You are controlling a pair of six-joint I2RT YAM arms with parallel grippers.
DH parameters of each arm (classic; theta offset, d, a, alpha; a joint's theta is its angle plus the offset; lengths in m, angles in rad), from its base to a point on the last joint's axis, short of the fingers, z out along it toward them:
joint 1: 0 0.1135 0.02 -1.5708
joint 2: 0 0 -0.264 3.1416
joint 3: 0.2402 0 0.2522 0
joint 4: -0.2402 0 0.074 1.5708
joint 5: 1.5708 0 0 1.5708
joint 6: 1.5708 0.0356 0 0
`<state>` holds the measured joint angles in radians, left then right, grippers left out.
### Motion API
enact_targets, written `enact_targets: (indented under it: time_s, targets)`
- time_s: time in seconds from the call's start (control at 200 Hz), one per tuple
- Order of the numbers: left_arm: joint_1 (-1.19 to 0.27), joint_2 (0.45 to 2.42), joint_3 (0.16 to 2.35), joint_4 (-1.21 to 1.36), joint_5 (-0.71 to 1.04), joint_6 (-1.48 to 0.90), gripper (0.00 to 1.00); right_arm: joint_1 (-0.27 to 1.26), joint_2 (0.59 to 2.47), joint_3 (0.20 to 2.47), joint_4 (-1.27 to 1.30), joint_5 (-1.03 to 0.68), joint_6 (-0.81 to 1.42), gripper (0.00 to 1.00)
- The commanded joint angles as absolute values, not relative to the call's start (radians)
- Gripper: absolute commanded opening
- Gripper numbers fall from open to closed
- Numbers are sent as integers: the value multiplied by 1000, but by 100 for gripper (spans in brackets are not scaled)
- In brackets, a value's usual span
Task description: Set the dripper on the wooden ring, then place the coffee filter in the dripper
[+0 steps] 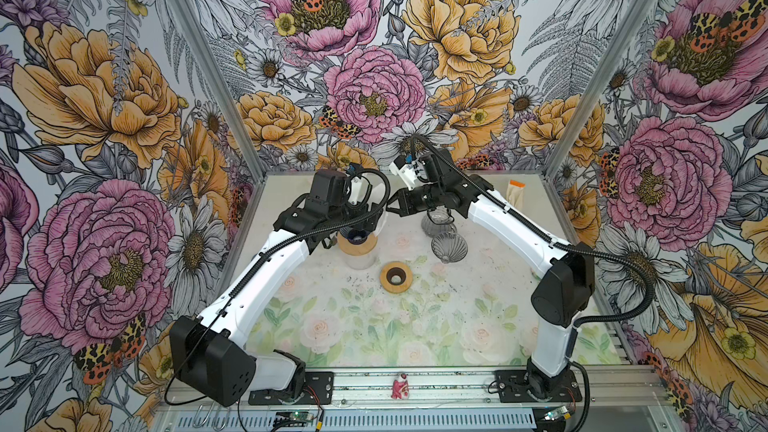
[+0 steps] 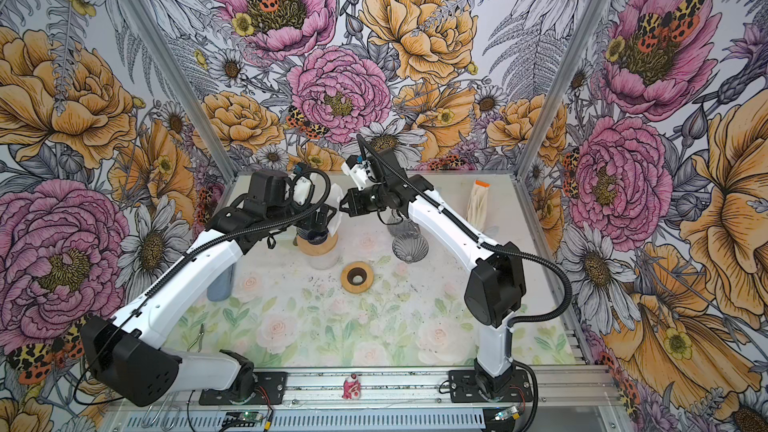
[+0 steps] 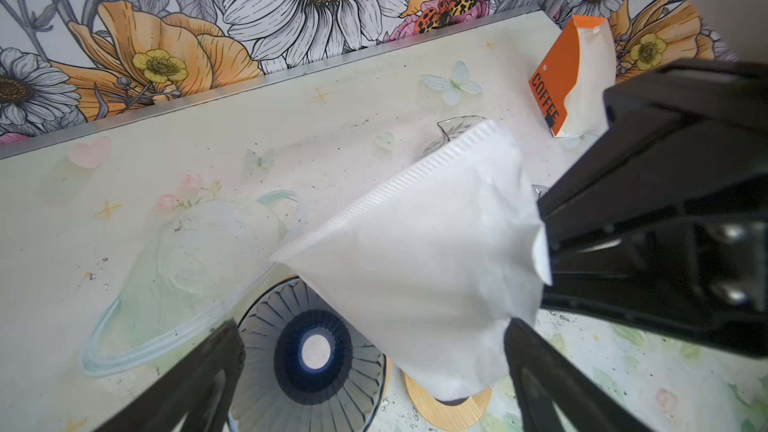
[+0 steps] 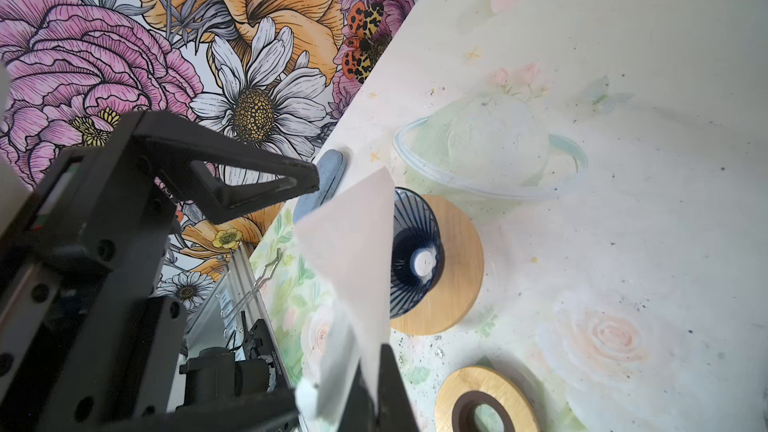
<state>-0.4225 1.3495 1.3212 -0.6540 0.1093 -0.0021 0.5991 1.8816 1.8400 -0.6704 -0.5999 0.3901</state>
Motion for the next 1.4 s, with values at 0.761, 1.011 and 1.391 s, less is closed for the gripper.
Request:
enact_targets:
  time_s: [0.761,1.011,1.391]
  targets:
    - [-440,1383,1331,-623,-29,-14,99,597,1890,1832,-666,-620,401,0]
    - [-426,1358,1328,-622,29,-13,99,595,1896,1827,-666,-610,401,0]
    - [-410,1358,1333,-621,50,-15,99,595,1899,1818,-666,-601,402,0]
